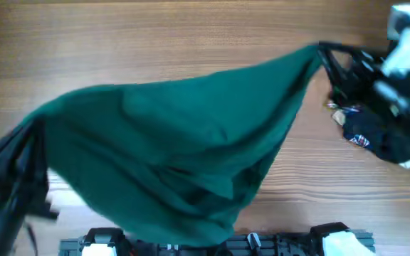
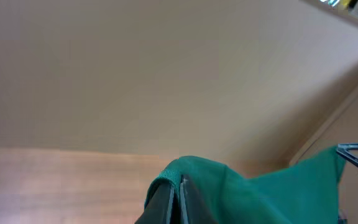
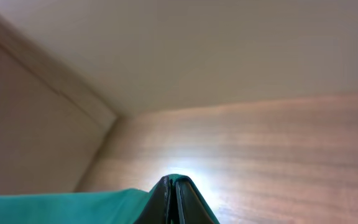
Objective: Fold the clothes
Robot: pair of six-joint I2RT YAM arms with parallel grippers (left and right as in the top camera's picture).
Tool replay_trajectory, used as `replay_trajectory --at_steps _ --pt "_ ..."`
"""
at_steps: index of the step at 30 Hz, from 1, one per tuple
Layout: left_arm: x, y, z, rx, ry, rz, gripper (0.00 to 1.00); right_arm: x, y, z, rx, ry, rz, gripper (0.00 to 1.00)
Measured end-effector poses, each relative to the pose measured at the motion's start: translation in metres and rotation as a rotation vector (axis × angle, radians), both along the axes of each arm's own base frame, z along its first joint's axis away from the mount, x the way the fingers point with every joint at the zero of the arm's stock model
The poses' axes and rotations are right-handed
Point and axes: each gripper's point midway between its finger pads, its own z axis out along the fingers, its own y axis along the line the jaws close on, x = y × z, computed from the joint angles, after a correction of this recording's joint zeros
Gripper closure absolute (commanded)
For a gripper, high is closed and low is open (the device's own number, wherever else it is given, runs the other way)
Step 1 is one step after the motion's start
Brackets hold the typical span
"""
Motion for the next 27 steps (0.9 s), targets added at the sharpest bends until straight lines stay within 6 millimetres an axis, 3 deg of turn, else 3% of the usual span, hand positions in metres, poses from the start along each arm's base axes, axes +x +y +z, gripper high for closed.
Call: replay_trajectory --at_steps 2,3,4,7,8,10,11,12,14,16,18,20,22,24,27 --pt "0.027 -0.001 -0.016 -0.001 0.079 0.001 0.96 0.033 0.006 -0.022 -0.018 0.061 0.003 0.96" --pt "0.053 -0.001 -0.031 -0.001 0.15 0.005 0.96 0.044 0.007 -0.028 -0.024 0.075 0.003 0.96" --pt "0.082 -0.002 -0.048 0.003 0.227 0.008 0.96 0.081 0.013 -0.057 -0.043 0.139 0.005 0.96" --pt "0.147 -0.004 -0.08 0.009 0.347 0.012 0.96 0.135 0.022 -0.08 -0.049 0.124 0.001 0.96" --pt "0.181 -0.005 -0.101 0.012 0.406 0.013 0.96 0.15 0.024 -0.093 -0.053 0.14 0.0 0.96" --pt "0.229 -0.006 -0.139 0.016 0.5 0.022 0.96 0.18 0.029 -0.116 -0.061 0.149 0.0 0.96" --pt "0.239 -0.006 -0.148 0.017 0.517 0.023 0.96 0.193 0.031 -0.126 -0.062 0.151 -0.001 0.96" --pt "0.271 -0.006 -0.177 0.021 0.568 0.029 0.94 0.205 0.032 -0.14 -0.066 0.162 -0.002 0.96" --pt "0.313 -0.008 -0.221 0.024 0.629 0.033 0.84 0.229 0.036 -0.168 -0.069 0.18 -0.003 0.96" --pt "0.343 -0.007 -0.261 0.024 0.683 0.043 0.56 0.249 0.04 -0.203 -0.077 0.219 -0.004 0.69" --pt "0.359 -0.006 -0.289 0.033 0.719 0.051 0.32 0.261 0.04 -0.229 -0.09 0.251 -0.009 0.26" --pt "0.374 -0.005 -0.323 0.041 0.765 0.062 0.28 0.268 0.036 -0.26 -0.116 0.303 -0.036 0.01" --pt "0.381 -0.004 -0.354 0.057 0.821 0.067 0.27 0.27 0.028 -0.281 -0.158 0.345 -0.073 0.0" --pt "0.382 -0.001 -0.372 0.076 0.853 0.073 0.26 0.27 0.019 -0.285 -0.196 0.354 -0.109 0.0" --pt "0.381 0.002 -0.37 0.086 0.851 0.08 0.23 0.26 0.014 -0.286 -0.221 0.389 -0.125 0.01"
